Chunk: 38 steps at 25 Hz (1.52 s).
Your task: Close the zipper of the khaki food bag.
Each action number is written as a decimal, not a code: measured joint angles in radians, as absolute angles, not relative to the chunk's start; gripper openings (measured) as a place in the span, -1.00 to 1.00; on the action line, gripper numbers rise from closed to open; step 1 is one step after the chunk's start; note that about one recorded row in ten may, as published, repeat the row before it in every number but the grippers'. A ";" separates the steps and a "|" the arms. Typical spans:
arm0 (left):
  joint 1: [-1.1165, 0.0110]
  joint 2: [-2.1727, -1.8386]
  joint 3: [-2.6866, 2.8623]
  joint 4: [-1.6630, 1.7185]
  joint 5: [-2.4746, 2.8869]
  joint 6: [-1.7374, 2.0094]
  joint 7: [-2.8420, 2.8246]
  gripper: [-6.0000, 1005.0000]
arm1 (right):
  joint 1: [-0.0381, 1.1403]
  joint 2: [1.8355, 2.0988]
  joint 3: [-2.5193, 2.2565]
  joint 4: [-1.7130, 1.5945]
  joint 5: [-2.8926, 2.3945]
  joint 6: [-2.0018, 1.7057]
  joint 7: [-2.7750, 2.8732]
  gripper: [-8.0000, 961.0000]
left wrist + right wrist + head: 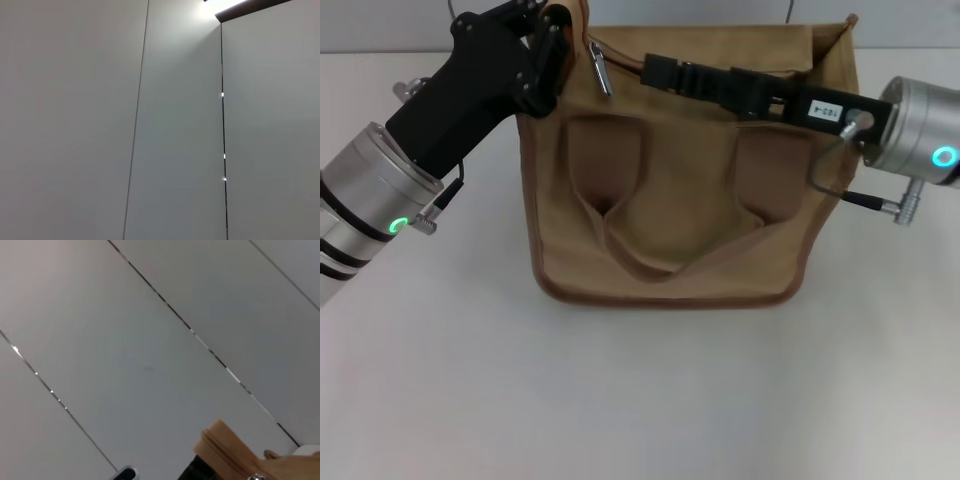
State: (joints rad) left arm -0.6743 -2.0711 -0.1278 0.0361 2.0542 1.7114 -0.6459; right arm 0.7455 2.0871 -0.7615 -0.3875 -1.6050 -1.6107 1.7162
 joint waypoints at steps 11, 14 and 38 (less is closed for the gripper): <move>-0.685 -2.074 -0.126 0.026 2.054 1.707 -0.643 -0.95 | 0.771 2.090 -0.804 -0.333 -1.584 -1.527 1.668 -0.02; -0.690 -2.074 -0.125 0.025 2.054 1.707 -0.644 -0.94 | 0.771 2.090 -0.810 -0.332 -1.569 -1.525 1.666 -0.02; -0.689 -2.076 -0.112 0.012 2.056 1.715 -0.640 -0.94 | 0.792 2.090 -0.898 -0.314 -1.476 -1.486 1.642 -0.04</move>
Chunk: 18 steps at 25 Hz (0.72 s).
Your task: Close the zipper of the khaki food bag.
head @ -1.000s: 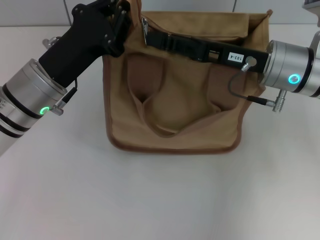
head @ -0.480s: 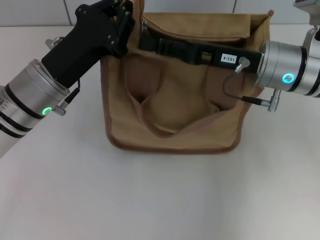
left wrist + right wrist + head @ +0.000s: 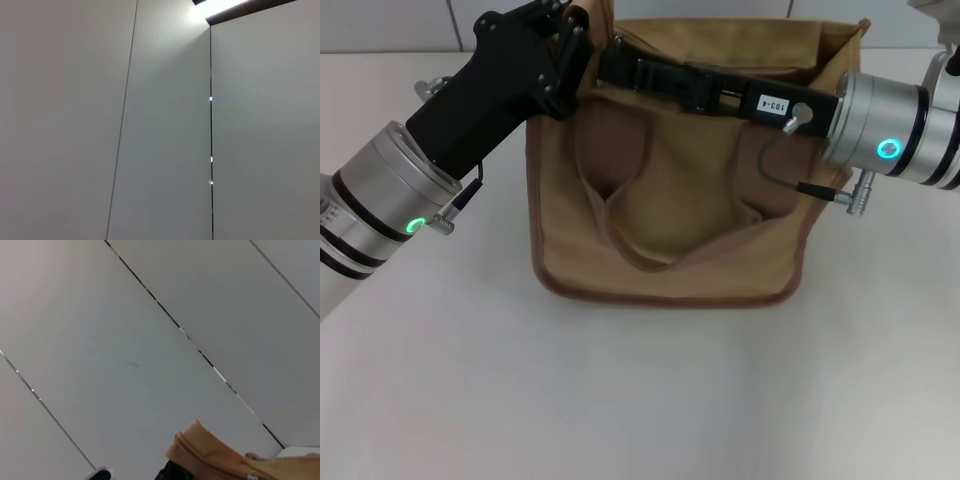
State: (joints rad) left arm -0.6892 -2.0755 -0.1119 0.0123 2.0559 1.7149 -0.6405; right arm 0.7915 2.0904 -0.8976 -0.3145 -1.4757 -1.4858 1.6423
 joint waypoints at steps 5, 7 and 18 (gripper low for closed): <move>-0.688 -2.075 -0.112 0.012 2.056 1.717 -0.640 -0.94 | 0.791 2.091 -0.899 -0.311 -1.480 -1.545 1.639 -0.04; -0.688 -2.075 -0.112 0.011 2.056 1.717 -0.639 -0.94 | 0.791 2.091 -0.900 -0.311 -1.480 -1.551 1.637 -0.04; -0.685 -2.075 -0.112 0.013 2.056 1.717 -0.639 -0.93 | 0.793 2.091 -0.924 -0.296 -1.475 -1.468 1.663 -0.04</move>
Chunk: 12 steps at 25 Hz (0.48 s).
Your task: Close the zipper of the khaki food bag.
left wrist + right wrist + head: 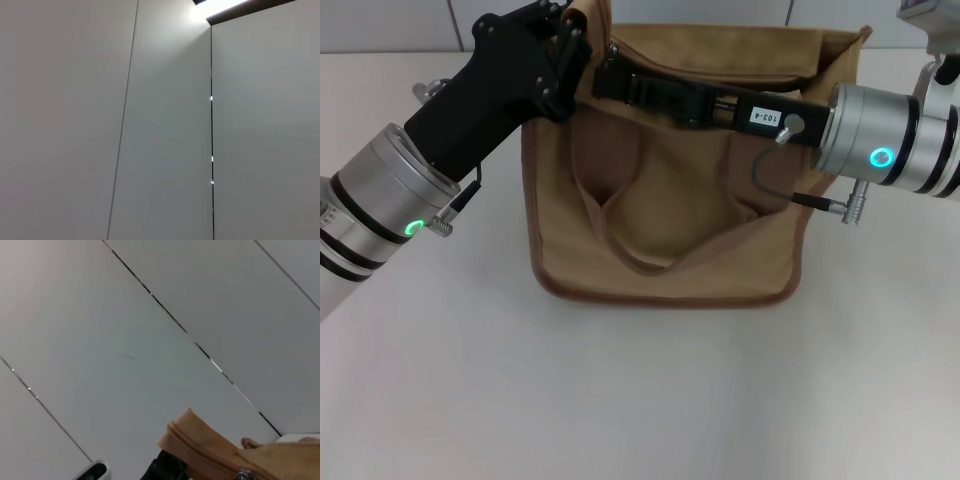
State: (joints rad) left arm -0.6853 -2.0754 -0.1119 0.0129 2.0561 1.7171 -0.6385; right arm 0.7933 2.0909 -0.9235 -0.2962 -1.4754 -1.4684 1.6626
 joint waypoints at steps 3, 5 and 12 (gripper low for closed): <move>-0.685 -2.075 -0.108 0.011 2.055 1.719 -0.639 -0.93 | 0.796 2.091 -0.931 -0.296 -1.475 -1.507 1.660 -0.05; -0.684 -2.075 -0.105 0.009 2.055 1.720 -0.638 -0.93 | 0.798 2.091 -0.936 -0.296 -1.475 -1.532 1.653 -0.05; -0.682 -2.075 -0.101 0.003 2.055 1.720 -0.637 -0.93 | 0.791 2.091 -0.929 -0.293 -1.474 -1.500 1.652 -0.05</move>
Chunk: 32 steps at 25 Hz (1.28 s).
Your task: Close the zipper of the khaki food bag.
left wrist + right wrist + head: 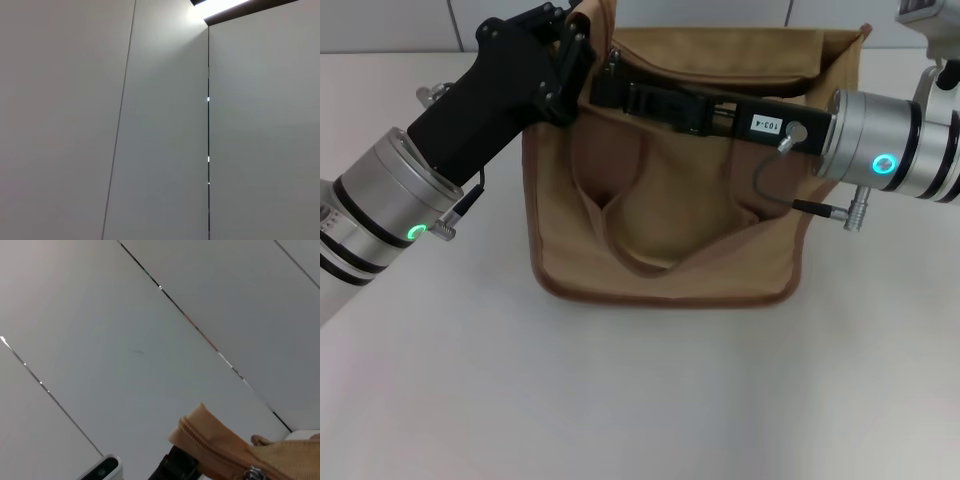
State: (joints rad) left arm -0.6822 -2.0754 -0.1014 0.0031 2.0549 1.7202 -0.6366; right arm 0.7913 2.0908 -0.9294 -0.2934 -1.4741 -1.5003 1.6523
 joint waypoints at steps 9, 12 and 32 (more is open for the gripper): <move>-0.683 -2.075 -0.101 0.001 2.055 1.720 -0.635 -0.93 | 0.793 2.091 -0.940 -0.286 -1.450 -1.483 1.643 -0.05; -0.683 -2.075 -0.101 0.001 2.056 1.720 -0.635 -0.93 | 0.796 2.091 -0.948 -0.286 -1.451 -1.480 1.631 -0.05; -0.660 -2.075 -0.107 0.002 2.053 1.725 -0.633 -0.92 | 0.754 2.085 -0.942 -0.301 -1.447 -1.515 1.634 -0.97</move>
